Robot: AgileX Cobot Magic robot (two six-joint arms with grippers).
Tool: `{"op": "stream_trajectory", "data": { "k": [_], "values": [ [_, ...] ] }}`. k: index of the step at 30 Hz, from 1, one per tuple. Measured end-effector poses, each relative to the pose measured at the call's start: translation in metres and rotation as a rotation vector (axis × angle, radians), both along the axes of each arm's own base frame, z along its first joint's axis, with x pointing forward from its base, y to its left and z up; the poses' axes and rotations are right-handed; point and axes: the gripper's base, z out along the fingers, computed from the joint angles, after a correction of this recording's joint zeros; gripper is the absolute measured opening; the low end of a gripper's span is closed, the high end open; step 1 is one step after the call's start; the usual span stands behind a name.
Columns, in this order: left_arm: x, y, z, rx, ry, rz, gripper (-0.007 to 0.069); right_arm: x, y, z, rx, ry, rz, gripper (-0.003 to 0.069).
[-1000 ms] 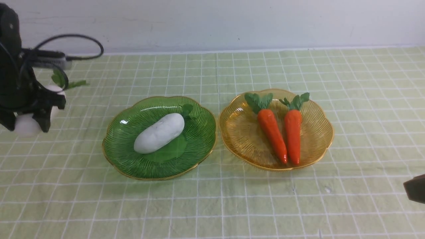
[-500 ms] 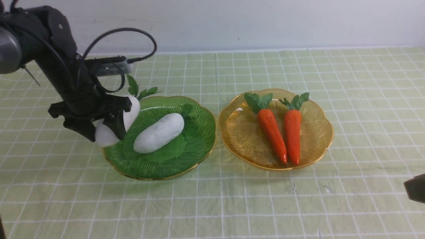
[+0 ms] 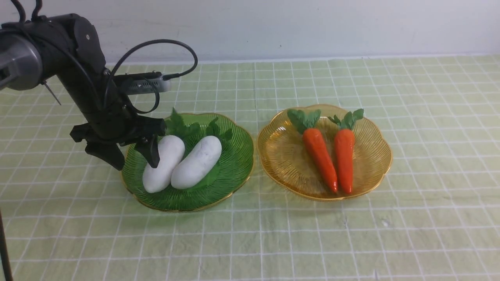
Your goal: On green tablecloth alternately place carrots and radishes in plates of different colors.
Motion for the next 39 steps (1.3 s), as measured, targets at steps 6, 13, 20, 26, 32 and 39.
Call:
{"op": "stream_trajectory", "data": {
  "k": [6,13,20,26,32,39],
  "values": [
    [0.000,0.000,0.000,0.000,0.000,0.000,0.0496,-0.029,-0.007,-0.014,0.036,-0.323,-0.044,-0.0014],
    [0.000,0.000,0.000,-0.001,-0.001,0.000,0.0496,0.001,-0.005,-0.061,0.128,-0.524,-0.083,-0.0014],
    [0.000,0.001,0.000,0.013,-0.003,-0.009,0.0414,0.017,-0.006,-0.084,0.144,-0.575,-0.112,-0.0015],
    [0.001,0.001,0.003,0.018,-0.016,-0.051,0.0139,0.023,-0.005,-0.105,0.129,-0.490,-0.110,-0.0015],
    [0.016,0.000,0.044,0.017,-0.169,-0.095,0.0000,0.026,-0.004,-0.123,0.113,-0.398,-0.104,-0.0015],
    [-0.009,-0.004,0.117,-0.057,-0.351,-0.087,-0.0008,0.030,-0.004,-0.153,0.082,-0.311,-0.104,-0.0015]
  ]
}}
